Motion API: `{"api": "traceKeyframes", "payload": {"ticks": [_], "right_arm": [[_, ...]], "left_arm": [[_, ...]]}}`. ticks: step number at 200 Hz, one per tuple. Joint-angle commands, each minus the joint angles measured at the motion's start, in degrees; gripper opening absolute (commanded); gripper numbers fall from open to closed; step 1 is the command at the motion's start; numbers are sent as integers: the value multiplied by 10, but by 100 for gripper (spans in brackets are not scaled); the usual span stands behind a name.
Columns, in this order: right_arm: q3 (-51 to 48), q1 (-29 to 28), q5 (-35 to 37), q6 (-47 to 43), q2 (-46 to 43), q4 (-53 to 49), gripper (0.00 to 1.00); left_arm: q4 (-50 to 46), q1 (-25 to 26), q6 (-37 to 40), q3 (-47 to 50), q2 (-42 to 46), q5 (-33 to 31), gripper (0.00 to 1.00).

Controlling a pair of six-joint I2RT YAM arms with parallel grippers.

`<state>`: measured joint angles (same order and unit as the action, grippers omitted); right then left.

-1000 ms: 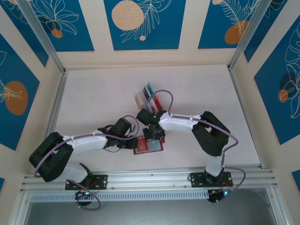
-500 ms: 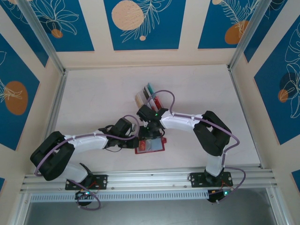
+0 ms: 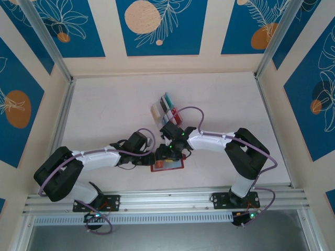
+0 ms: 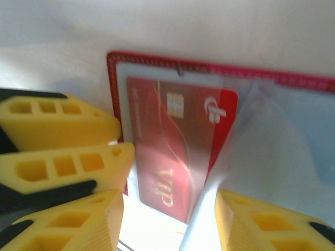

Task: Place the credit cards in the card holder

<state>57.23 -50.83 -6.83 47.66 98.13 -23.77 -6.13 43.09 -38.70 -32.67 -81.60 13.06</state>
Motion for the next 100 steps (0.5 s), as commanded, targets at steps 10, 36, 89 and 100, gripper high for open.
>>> {"api": "traceKeyframes", "payload": {"ticks": [10, 36, 89, 100], "right_arm": [[-38, -23, 20, 28, -42, -45, 51], [-55, -30, 39, 31, -69, -58, 52], [-82, -29, 27, 52, -69, -54, 52], [-89, -28, 22, 55, -73, -50, 53]], "left_arm": [[-1, 9, -4, 16, -18, 0, 27], [-1, 9, -2, 18, -21, 0, 27], [-5, 9, -2, 15, -18, 0, 27], [-6, 9, -1, 16, -18, -2, 27]]}}
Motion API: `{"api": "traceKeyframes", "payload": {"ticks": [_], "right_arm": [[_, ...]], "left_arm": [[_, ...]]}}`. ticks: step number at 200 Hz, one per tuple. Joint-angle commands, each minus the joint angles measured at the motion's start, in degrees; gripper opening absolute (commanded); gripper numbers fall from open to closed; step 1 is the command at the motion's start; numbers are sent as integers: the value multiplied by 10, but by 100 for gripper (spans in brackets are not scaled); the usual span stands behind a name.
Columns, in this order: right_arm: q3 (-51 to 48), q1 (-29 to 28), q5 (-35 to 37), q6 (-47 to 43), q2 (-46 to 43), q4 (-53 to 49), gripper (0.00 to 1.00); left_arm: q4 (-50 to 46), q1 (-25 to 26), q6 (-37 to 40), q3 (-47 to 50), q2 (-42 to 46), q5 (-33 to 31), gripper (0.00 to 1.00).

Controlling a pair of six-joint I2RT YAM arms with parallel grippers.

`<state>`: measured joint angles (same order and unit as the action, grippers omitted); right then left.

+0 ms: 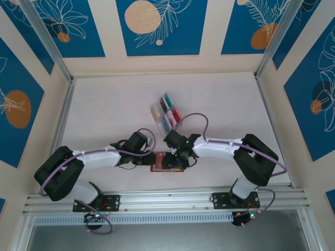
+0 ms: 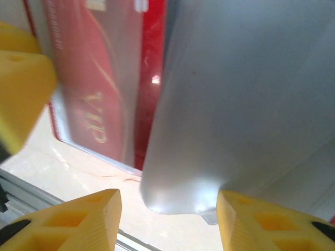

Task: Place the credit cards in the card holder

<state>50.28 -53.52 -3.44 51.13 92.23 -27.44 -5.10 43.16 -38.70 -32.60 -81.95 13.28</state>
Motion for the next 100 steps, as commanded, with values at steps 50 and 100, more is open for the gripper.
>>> {"api": "traceKeyframes", "payload": {"ticks": [50, 100], "right_arm": [[-32, -1, -17, 29, -13, -18, 54], [-43, 4, -4, 32, -26, -33, 50]], "left_arm": [[-17, 8, 0, 16, -18, -4, 27], [-19, 9, 2, 14, -19, -5, 27]]}}
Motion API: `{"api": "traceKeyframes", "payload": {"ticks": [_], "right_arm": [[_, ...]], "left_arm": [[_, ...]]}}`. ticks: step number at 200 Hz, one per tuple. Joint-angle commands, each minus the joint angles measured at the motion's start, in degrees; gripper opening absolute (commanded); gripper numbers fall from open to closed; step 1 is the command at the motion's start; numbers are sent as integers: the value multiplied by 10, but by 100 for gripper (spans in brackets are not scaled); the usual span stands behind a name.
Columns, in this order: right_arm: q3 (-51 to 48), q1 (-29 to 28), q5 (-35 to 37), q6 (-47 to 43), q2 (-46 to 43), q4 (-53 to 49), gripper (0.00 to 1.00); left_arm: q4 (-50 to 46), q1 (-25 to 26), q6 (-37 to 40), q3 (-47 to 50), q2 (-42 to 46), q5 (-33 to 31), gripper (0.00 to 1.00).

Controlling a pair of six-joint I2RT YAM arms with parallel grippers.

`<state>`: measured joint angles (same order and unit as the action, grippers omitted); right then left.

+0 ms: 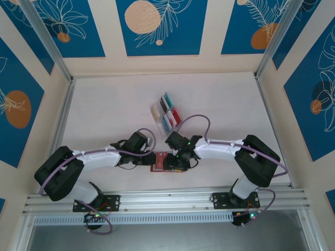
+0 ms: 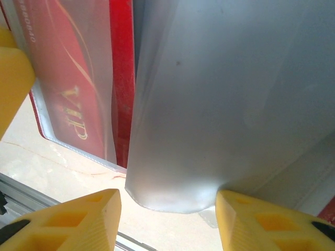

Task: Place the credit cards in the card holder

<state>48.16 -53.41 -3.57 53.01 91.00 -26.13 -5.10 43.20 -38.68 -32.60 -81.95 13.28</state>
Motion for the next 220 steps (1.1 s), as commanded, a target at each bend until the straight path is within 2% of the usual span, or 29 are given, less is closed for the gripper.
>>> {"api": "traceKeyframes", "payload": {"ticks": [1, 133, 220], "right_arm": [[-22, 3, -2, 13, -14, -47, 50], [3, 45, 35, -23, -6, -79, 47], [40, 59, -21, -37, 72, 2, 45]], "left_arm": [[-19, 8, 2, 14, -19, -5, 27], [-16, 7, 2, 10, -30, -2, 27], [-15, 8, 0, 13, -29, -3, 27]]}}
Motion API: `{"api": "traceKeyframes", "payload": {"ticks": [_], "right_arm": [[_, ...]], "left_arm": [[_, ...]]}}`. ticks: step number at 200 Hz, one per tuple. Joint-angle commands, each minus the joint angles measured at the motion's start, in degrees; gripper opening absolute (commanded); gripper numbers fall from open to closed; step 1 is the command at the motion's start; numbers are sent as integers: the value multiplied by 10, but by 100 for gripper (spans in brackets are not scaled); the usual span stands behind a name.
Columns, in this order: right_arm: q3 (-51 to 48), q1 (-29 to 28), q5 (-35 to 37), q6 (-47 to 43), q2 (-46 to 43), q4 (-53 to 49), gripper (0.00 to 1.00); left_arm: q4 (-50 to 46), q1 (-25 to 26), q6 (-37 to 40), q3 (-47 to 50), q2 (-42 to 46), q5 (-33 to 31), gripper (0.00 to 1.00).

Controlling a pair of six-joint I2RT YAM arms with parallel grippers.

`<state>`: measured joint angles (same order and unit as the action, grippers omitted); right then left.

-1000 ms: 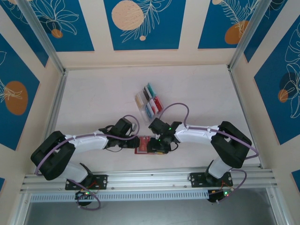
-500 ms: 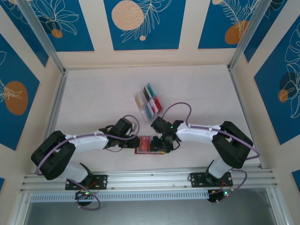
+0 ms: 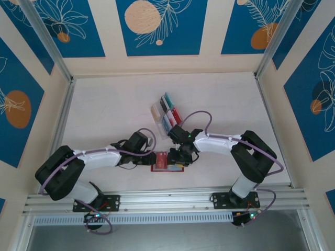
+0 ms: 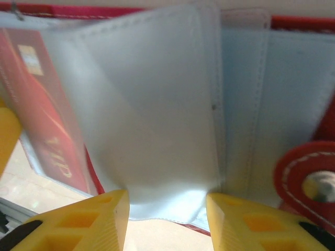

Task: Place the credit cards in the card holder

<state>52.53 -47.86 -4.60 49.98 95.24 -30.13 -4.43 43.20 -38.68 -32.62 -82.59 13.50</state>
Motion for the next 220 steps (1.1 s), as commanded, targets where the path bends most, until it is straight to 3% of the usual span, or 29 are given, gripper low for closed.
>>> {"api": "traceKeyframes", "payload": {"ticks": [1, 61, 166, 220], "right_arm": [[-4, 4, -12, -6, 30, 44, 45], [-11, 12, -76, 8, 29, 159, 49], [-24, 50, -163, 28, 26, 251, 53], [-56, 4, -137, 36, 1, 225, 55]], "left_arm": [[-22, 8, 0, 13, -24, -5, 27], [2, 8, -20, 19, -26, 15, 27], [42, 7, -82, 39, -8, 17, 28], [58, -7, -104, 38, -6, 30, 32]]}}
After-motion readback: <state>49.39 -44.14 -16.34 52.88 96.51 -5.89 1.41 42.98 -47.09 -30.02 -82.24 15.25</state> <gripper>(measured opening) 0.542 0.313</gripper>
